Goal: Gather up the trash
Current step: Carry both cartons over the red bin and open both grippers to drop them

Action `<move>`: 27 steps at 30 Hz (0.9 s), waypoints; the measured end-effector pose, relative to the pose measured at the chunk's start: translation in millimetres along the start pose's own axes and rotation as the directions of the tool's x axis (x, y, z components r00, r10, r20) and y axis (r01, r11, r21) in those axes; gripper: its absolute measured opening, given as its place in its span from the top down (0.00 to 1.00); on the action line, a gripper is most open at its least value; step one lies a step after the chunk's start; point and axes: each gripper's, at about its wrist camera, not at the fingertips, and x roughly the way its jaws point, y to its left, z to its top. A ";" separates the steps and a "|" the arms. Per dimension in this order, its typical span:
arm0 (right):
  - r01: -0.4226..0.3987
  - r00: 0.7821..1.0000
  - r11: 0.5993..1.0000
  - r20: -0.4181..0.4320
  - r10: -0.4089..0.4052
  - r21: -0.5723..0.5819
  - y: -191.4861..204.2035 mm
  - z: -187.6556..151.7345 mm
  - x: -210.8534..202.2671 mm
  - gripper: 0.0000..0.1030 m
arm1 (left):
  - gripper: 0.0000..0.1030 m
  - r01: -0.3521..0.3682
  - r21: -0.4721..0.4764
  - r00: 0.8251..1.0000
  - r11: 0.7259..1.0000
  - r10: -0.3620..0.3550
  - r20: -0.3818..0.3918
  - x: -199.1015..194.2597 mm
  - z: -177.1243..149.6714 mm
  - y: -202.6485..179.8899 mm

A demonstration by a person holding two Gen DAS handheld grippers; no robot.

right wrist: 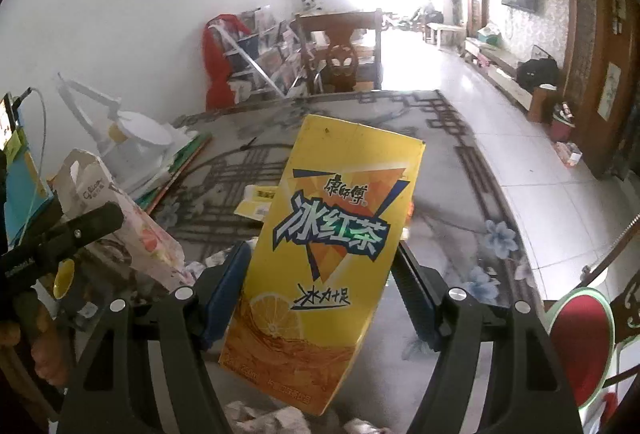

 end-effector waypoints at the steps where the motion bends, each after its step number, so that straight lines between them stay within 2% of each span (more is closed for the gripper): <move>1: 0.004 1.000 1.000 0.003 -0.004 0.004 -5.9 -1.3 -2.0 0.33 | 0.37 0.000 0.006 1.000 1.000 0.000 0.000 0.5 -0.8 -5.1; 8: -0.006 1.000 1.000 0.002 0.006 0.011 -43.5 -7.7 -12.8 0.33 | 0.37 -0.031 0.010 1.000 0.999 0.030 0.005 9.1 -7.1 -43.4; 13: -0.002 1.000 1.000 -0.005 0.002 0.003 -72.9 -11.5 -22.2 0.33 | 0.37 -0.036 0.018 0.999 0.999 0.036 -0.021 24.5 -13.8 -76.6; 16: -0.008 1.000 1.000 -0.016 0.008 0.021 -96.6 -15.4 -25.0 0.33 | 0.37 -0.019 -0.002 0.999 1.000 0.018 -0.039 34.0 -19.1 -94.6; 19: -0.007 1.000 0.999 -0.025 0.008 0.035 -113.8 -16.4 -27.2 0.33 | 0.37 -0.014 0.019 0.999 1.000 0.014 -0.044 41.0 -21.6 -116.7; 27: 0.019 1.000 0.998 -0.011 -0.018 0.055 -159.6 -14.8 -43.5 0.33 | 0.37 0.017 0.055 1.000 0.998 -0.017 -0.014 52.7 -11.8 -167.8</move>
